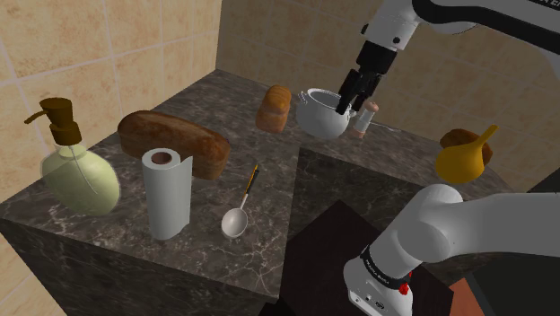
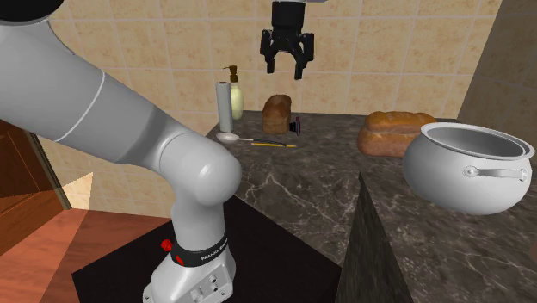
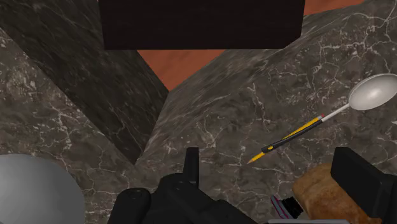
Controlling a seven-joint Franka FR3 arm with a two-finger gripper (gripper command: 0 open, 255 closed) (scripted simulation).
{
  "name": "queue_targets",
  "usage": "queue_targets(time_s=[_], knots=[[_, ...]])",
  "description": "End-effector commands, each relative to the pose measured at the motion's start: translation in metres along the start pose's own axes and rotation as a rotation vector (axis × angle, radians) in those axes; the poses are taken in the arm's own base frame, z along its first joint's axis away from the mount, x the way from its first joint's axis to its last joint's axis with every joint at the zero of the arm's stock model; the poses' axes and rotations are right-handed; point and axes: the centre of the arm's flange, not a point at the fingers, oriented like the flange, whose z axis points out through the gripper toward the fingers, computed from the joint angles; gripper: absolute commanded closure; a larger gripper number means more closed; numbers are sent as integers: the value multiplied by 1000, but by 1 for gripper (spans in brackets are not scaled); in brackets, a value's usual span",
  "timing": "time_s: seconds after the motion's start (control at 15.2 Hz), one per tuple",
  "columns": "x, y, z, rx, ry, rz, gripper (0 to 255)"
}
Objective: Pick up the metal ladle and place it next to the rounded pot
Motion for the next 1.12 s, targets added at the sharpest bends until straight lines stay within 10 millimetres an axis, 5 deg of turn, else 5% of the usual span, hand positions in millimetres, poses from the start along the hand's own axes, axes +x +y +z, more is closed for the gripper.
queue_targets(time_s=[0.0,0.53,1.06], knots=[[0,0,0,0,0,0,0],[-10,-64,81,27,33,310,0],[3,-129,161,55,67,620,0]])
